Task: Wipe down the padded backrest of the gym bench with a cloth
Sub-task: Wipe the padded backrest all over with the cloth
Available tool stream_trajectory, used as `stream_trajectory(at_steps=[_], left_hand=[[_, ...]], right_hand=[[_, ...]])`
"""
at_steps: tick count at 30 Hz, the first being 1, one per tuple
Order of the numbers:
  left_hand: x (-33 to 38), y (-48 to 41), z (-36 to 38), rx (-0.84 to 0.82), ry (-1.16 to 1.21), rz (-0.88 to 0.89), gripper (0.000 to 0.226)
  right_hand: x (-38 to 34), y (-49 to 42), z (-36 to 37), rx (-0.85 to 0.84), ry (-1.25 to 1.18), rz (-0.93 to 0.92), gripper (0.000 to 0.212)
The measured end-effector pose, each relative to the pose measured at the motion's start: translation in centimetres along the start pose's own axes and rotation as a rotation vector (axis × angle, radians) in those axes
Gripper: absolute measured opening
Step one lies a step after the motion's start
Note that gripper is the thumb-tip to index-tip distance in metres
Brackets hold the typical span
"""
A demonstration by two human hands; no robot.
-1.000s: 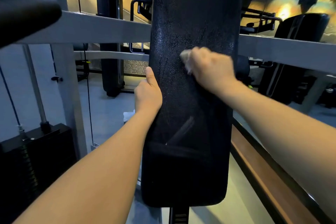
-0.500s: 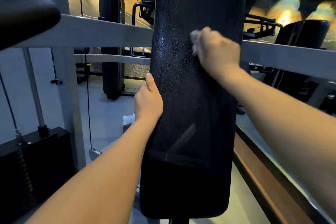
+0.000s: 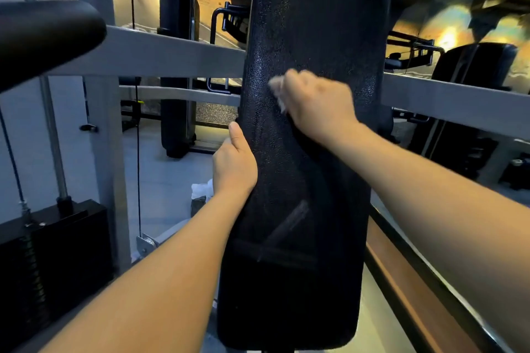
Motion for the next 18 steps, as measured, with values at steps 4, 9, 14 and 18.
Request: stream_trajectory(at_steps=[4, 9, 14, 18], left_hand=[[0.0, 0.2, -0.1, 0.006, 0.024, -0.004, 0.072], [-0.5, -0.1, -0.2, -0.014, 0.074, -0.010, 0.073], [-0.2, 0.3, -0.3, 0.004, 0.053, -0.011, 0.071], [-0.4, 0.6, -0.4, -0.054, 0.046, -0.031, 0.067]], right_hand=[[0.7, -2.2, -0.1, -0.081, -0.119, 0.294, 0.026], [-6.5, 2.7, 1.1, -0.059, -0.201, -0.170, 0.019], [-3.4, -2.3, -0.1, 0.038, -0.042, -0.246, 0.017], [-4.1, -2.6, -0.2, 0.059, -0.148, 0.002, 0.019]])
Point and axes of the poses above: each hand's wrist, its own y-axis away from the middle knuckle, its own z-axis out of the palm, x = y × z, the point moved 7 cm from there along -y, towards the middle knuckle, and after that the axes turned 13 degrees about -x, right-handed, at the moved point
